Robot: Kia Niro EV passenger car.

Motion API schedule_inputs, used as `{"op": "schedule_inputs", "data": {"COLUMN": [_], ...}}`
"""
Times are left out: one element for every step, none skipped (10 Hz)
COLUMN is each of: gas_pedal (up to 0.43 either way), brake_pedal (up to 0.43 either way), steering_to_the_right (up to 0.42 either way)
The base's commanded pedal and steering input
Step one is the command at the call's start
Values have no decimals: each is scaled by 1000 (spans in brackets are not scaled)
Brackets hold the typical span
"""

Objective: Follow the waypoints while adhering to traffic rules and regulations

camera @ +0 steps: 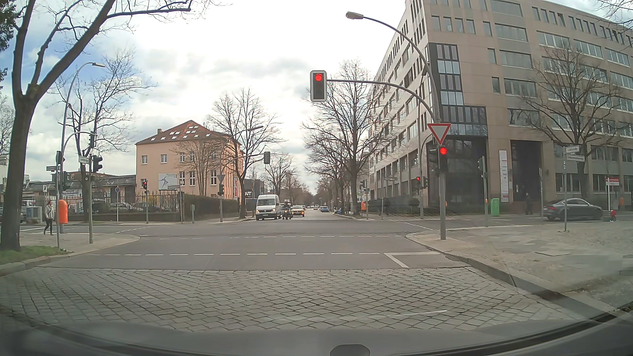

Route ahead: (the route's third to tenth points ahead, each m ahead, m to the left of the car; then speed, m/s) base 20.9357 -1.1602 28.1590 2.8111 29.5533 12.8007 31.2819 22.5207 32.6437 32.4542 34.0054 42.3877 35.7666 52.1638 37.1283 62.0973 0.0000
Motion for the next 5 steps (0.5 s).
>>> {"op": "schedule_inputs", "data": {"gas_pedal": [0, 0, 0, 0, 0], "brake_pedal": [360, 360, 360, 360, 360], "steering_to_the_right": [-27, -27, -27, -27, -27]}}
